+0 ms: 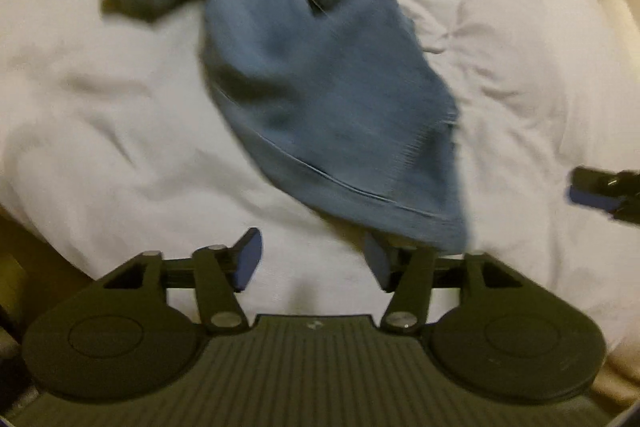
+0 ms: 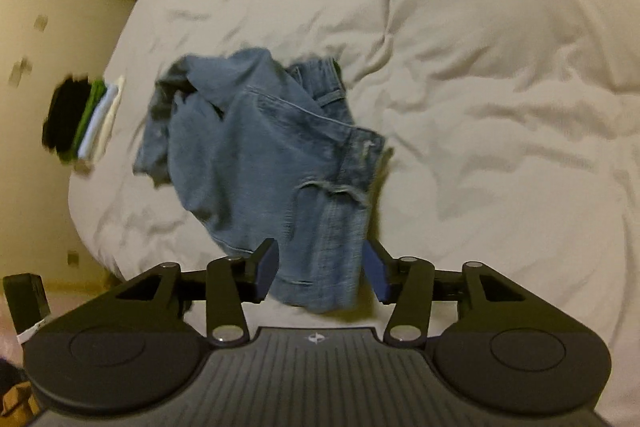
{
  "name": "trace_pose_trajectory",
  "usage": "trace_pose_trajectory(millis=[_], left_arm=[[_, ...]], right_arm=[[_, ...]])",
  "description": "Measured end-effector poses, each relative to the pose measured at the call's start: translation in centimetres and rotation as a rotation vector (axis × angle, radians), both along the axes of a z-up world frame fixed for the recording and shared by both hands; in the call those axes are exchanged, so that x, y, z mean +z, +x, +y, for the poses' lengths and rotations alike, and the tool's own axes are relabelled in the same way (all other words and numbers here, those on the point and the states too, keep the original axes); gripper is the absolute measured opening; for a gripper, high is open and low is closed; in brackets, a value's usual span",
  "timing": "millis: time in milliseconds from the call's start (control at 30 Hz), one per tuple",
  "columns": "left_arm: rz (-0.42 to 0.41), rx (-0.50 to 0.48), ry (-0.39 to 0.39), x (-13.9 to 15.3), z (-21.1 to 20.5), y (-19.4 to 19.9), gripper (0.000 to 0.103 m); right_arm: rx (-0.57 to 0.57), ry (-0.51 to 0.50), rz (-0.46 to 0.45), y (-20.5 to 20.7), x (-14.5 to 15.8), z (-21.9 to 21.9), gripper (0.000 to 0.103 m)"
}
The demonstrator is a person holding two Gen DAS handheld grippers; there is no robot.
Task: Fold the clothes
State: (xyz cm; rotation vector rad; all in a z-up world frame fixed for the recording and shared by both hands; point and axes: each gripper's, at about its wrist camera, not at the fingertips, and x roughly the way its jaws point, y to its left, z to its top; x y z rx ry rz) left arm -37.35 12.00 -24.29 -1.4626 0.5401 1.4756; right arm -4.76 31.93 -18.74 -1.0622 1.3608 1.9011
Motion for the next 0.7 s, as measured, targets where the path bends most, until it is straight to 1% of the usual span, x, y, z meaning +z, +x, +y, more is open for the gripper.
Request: trace_pose_trajectory(millis=[67, 133, 167, 233, 267, 333, 367, 400, 433, 467, 500, 533, 600, 700], left_arm=[[-0.069, 0.122, 0.026, -1.0, -0.7, 2.8, 0.057], [-0.123, 0.230, 0.060, -1.9, -0.9, 5.0, 0.061], [-0.137, 0.278, 0.075, -2.3, -0.7, 5.9, 0.062], [-0.143, 0.357, 0.096, -3.3, -0.4, 7.1, 0.069], [-0.139, 0.403, 0.094, -4.0, -0.1, 7.4, 0.069], [-0.162, 0.477, 0.101, -5.3, 0.3, 7.6, 0.068], [-0.179, 0.512, 0.105, -6.1, 0.5, 7.8, 0.064], [-0.197, 0.535, 0.113, -6.6, 0.8, 7.9, 0.037], [-0.215, 0.557, 0.121, -7.1, 1.0, 8.0, 0.019], [-0.208, 0.567, 0.130, -6.9, 1.2, 8.1, 0.013], [-0.175, 0.568, 0.157, -5.8, 1.0, 8.3, 0.007], [-0.141, 0.568, 0.186, -4.7, 0.8, 8.4, 0.007], [-0.043, 0.589, 0.272, -0.8, -1.8, 8.5, 0.007], [0.077, 0.708, 0.300, 3.0, -8.0, 7.4, 0.008]], right_arm=[[0.064, 0.000, -0.012, 1.1, -0.6, 1.6, 0.051], [0.118, 0.005, -0.023, 2.4, -1.0, 3.1, 0.054], [0.131, 0.008, -0.031, 3.1, -1.2, 3.7, 0.054], [0.148, 0.004, -0.040, 4.2, -2.0, 5.0, 0.054], [0.154, -0.004, -0.043, 4.6, -2.7, 5.5, 0.054], [0.165, -0.019, -0.050, 5.1, -3.9, 6.2, 0.054], [0.171, -0.028, -0.054, 5.3, -4.5, 6.5, 0.054], [0.178, -0.039, -0.054, 5.3, -5.0, 6.6, 0.054], [0.190, -0.051, -0.050, 5.2, -5.5, 6.7, 0.054], [0.201, -0.062, -0.047, 5.0, -5.9, 6.8, 0.054], [0.215, -0.073, -0.045, 4.8, -6.3, 6.9, 0.054], [0.233, -0.079, -0.045, 4.4, -6.7, 7.0, 0.054], [0.267, -0.082, -0.037, 3.5, -6.9, 7.2, 0.054], [0.313, -0.080, -0.010, 2.2, -7.1, 7.7, 0.054]])
